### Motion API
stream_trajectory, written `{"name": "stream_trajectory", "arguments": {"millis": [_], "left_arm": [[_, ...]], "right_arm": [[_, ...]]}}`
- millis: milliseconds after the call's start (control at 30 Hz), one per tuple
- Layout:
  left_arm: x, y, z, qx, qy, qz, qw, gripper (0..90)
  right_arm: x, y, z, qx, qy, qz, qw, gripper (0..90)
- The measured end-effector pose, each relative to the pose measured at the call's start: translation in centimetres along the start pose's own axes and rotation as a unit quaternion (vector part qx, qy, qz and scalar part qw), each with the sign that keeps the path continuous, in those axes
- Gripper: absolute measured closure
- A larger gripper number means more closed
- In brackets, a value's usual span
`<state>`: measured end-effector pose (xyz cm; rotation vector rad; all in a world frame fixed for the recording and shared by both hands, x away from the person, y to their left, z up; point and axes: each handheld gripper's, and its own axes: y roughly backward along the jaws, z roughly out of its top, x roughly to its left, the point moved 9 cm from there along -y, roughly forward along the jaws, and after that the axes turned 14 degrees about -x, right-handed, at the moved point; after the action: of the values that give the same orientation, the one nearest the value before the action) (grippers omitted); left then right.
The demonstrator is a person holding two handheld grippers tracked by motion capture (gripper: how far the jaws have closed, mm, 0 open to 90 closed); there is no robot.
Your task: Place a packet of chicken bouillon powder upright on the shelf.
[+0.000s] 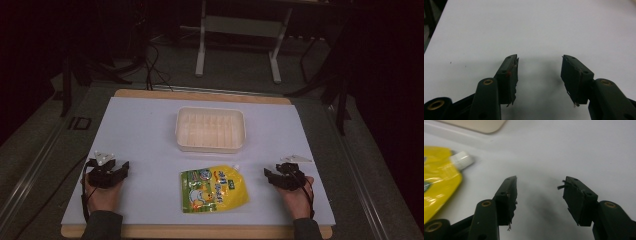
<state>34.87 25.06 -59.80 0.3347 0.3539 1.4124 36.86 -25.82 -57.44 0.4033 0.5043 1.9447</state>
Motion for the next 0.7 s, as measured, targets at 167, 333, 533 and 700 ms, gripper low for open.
{"name": "stream_trajectory", "arguments": {"millis": [167, 333, 533, 700], "left_arm": [[-0.7, 0.0, 0.3, -0.014, -0.025, -0.026, 0.9993, 49.1], [-1.0, -0.1, 0.2, -0.010, -0.043, -0.029, 0.9986, 49.4], [-1.2, -0.2, 0.1, -0.007, -0.061, -0.025, 0.9978, 49.2], [-1.3, -0.2, 0.0, -0.004, -0.072, -0.023, 0.9972, 48.8]], "right_arm": [[0.6, 0.8, -0.1, 0.008, -0.009, 0.034, 0.9994, 48.3], [1.4, 1.1, -0.1, 0.017, -0.014, 0.058, 0.9981, 54.4], [2.1, 2.0, 0.4, 0.020, -0.030, 0.071, 0.9968, 53.6], [2.8, 2.8, 0.7, 0.016, -0.041, 0.086, 0.9953, 51.4]]}}
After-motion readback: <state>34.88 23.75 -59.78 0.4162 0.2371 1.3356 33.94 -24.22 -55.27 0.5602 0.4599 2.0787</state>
